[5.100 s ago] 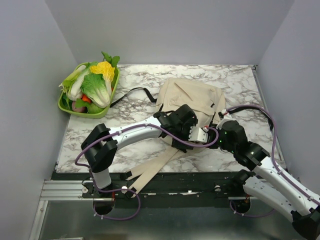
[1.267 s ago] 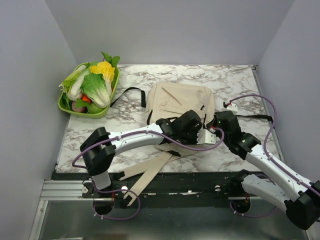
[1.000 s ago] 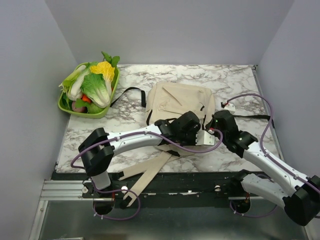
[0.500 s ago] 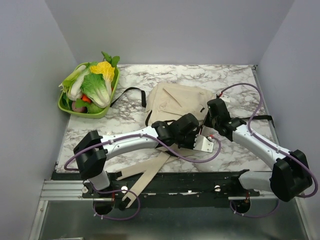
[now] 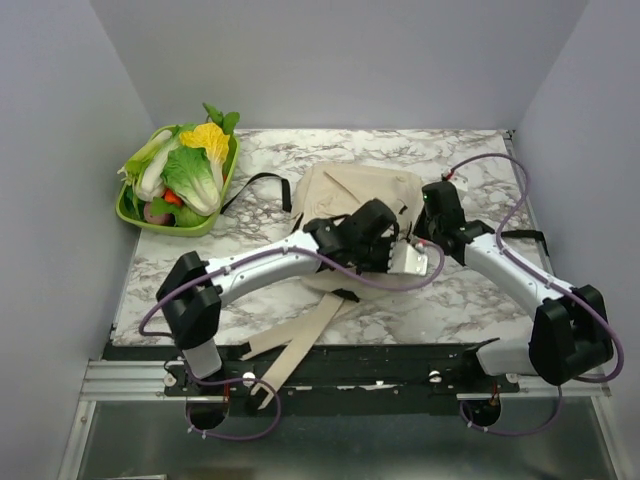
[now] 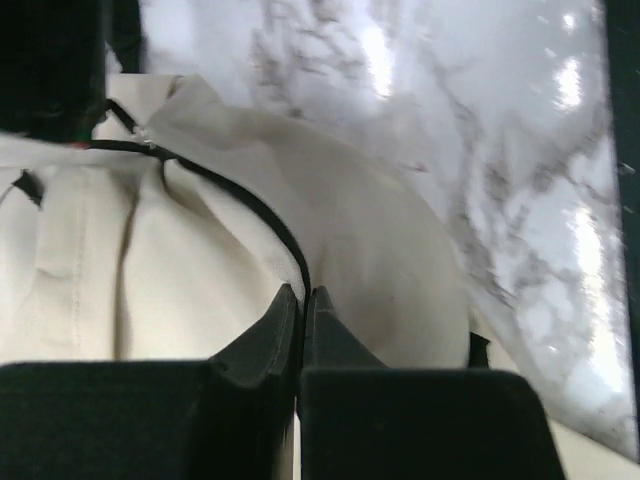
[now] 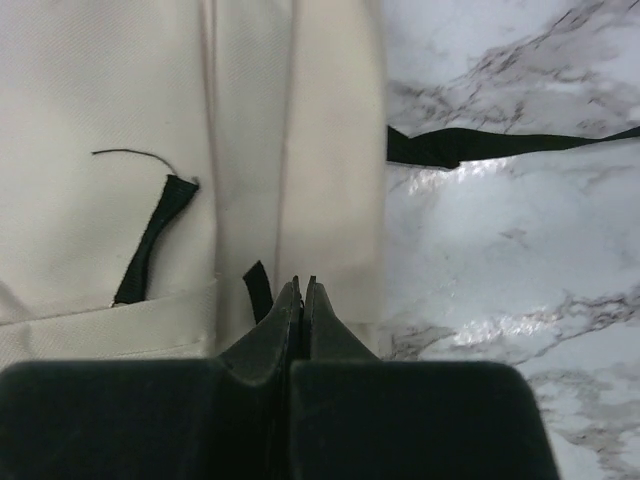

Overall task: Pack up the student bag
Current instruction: Zip the student bag at the center of the board.

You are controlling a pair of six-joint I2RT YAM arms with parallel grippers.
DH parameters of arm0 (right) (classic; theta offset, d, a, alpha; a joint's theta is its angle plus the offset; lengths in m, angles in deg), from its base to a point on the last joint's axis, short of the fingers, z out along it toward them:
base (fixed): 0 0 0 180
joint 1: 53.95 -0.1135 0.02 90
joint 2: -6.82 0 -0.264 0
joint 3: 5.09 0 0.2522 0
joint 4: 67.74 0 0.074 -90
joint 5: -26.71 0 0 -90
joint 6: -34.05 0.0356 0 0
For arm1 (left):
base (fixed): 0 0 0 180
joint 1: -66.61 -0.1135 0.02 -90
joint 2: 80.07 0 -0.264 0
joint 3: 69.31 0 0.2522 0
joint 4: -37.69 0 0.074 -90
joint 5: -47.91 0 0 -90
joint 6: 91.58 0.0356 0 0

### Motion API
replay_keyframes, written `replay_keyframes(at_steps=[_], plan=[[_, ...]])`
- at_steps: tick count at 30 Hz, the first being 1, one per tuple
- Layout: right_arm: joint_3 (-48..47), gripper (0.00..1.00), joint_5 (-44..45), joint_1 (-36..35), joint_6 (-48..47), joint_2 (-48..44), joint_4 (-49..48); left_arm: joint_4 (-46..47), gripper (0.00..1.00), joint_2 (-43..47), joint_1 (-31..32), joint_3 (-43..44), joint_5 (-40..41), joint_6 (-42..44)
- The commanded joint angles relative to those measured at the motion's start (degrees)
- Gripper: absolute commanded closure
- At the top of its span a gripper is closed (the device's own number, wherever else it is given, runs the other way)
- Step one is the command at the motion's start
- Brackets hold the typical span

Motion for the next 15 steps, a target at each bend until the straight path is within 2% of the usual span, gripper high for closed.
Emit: replay_keyframes(at_steps=[1,4,5,6,8,9,10,12,13,15], plan=[[-5.73,0.99,3.9,5.74,-1.2,4.27,-6.18,-12.11,0.86,-10.05,-9.09,21.65,-0.8,-0.46],[-11.09,0.99,1.88,7.68,-1.9,9.89,-6.27,-15.99,0.69,-14.98,-11.39,29.86,-0.71,4.19],[-12.15,0.99,1.53,7.95,-1.91,10.86,-6.18,-17.38,0.6,-16.38,-12.27,31.46,-0.45,5.33],[-14.42,0.99,1.78,8.21,-2.17,11.83,-5.92,-18.44,0.43,-17.35,-12.71,32.96,0.07,7.43],[-15.93,0.99,2.31,8.65,-2.08,13.16,-4.61,-22.82,0.36,-20.24,-14.37,39.1,0.17,7.98],[-16.38,0.99,2.49,8.74,-1.82,13.33,-4.08,-24.15,0.02,-20.96,-14.99,41.04,-0.44,7.2],[-16.64,0.94,2.49,8.74,-1.9,13.42,-3.64,-25.73,0.01,-21.49,-15.52,44.1,-1.49,6.49],[-16.38,0.79,1.7,8.74,-2.08,13.6,-3.37,-29.69,0.01,-21.32,-16.14,44.75,-4.05,6.49],[-15.86,0.62,1.44,8.83,-2.17,13.6,-3.37,-30.57,0.01,-20.71,-16.23,43.79,-4.84,6.23],[-15.59,0.48,0.21,8.83,-2.43,13.78,-3.11,-31.2,0.01,-17.81,-16.58,41.68,-6.51,5.52]])
